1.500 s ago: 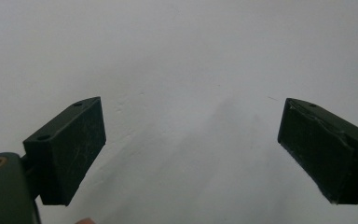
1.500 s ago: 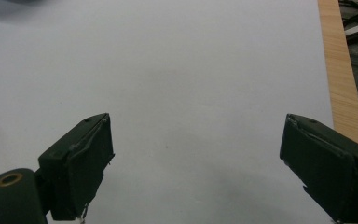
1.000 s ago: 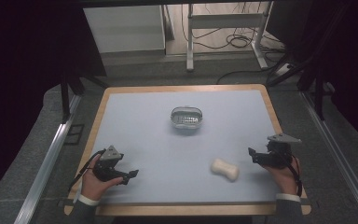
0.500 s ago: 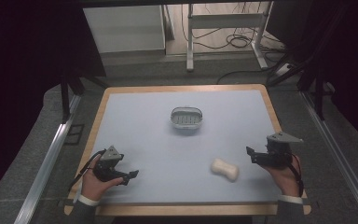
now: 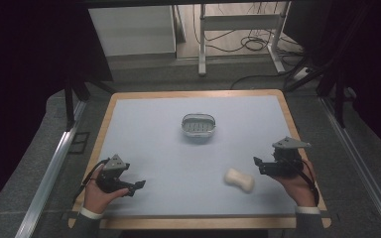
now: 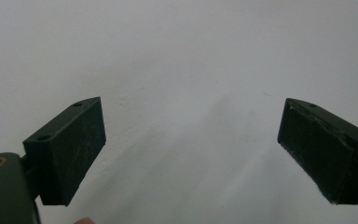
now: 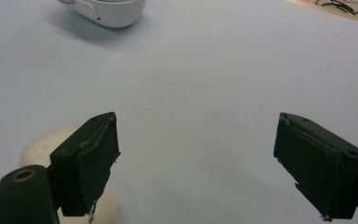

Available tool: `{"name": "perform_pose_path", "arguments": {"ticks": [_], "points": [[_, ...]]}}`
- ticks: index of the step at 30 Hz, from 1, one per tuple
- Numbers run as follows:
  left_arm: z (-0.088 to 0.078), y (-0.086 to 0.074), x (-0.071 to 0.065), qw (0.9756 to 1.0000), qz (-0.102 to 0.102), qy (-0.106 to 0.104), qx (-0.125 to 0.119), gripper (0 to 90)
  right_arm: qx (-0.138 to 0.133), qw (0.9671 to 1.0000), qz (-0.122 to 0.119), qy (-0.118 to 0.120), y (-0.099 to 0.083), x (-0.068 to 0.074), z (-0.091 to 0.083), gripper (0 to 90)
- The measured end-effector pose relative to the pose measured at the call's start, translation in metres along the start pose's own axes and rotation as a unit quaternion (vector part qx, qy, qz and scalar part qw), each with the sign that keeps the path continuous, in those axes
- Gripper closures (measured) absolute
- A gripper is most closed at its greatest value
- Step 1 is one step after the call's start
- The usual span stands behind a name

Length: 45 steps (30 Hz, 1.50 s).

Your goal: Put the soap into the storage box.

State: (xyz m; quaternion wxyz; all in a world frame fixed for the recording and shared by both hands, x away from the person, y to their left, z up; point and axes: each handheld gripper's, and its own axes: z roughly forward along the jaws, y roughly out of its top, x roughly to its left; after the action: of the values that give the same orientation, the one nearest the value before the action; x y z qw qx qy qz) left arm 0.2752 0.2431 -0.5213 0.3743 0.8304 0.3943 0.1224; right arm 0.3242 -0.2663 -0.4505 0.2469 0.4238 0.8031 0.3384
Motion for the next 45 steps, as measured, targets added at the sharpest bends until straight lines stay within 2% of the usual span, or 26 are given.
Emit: {"name": "perform_pose_path", "arguments": {"ticks": [4,12,17,18,26,29,34,38,39,40,45], "points": [[0.001,0.0,0.0,1.0,0.001,0.001,0.001,8.0,0.011,0.9997,-0.013,0.016,0.003,0.004,0.001,15.5],[0.0,0.0,0.0,1.0,-0.001,0.001,-0.001,8.0,0.044,0.9978,-0.042,0.027,0.01,0.012,0.007,17.1],[0.0,0.0,0.0,1.0,0.0,0.0,0.0,8.0,0.066,0.9957,-0.058,0.03,0.015,0.017,0.008,17.8],[0.001,0.0,0.0,1.0,0.002,0.0,0.003,8.0,0.073,0.9946,-0.064,0.038,0.018,0.021,0.008,18.2],[0.002,0.0,0.0,1.0,0.004,-0.002,0.004,8.0,0.097,0.991,-0.075,0.054,0.02,0.027,0.014,20.6],[0.001,0.0,0.0,1.0,0.004,-0.003,0.003,8.0,0.114,0.9881,-0.081,0.065,0.019,0.032,0.021,21.8],[0.001,0.0,0.0,1.0,0.004,-0.003,0.004,8.0,0.14,0.9809,-0.104,0.087,0.021,0.043,0.028,23.5],[0.001,0.0,0.0,1.0,0.004,-0.002,0.004,8.0,0.163,0.9756,-0.114,0.093,0.02,0.048,0.034,25.9],[0.001,0.0,0.0,1.0,0.004,-0.002,0.004,8.0,0.163,0.9756,-0.114,0.093,0.02,0.048,0.034,25.9],[0.0,0.0,0.0,1.0,0.003,-0.002,0.003,8.0,0.176,0.9719,-0.122,0.097,0.019,0.052,0.038,26.8],[0.001,0.0,0.0,1.0,0.003,-0.002,0.004,8.0,0.201,0.9644,-0.136,0.106,0.017,0.057,0.045,27.4]]}}
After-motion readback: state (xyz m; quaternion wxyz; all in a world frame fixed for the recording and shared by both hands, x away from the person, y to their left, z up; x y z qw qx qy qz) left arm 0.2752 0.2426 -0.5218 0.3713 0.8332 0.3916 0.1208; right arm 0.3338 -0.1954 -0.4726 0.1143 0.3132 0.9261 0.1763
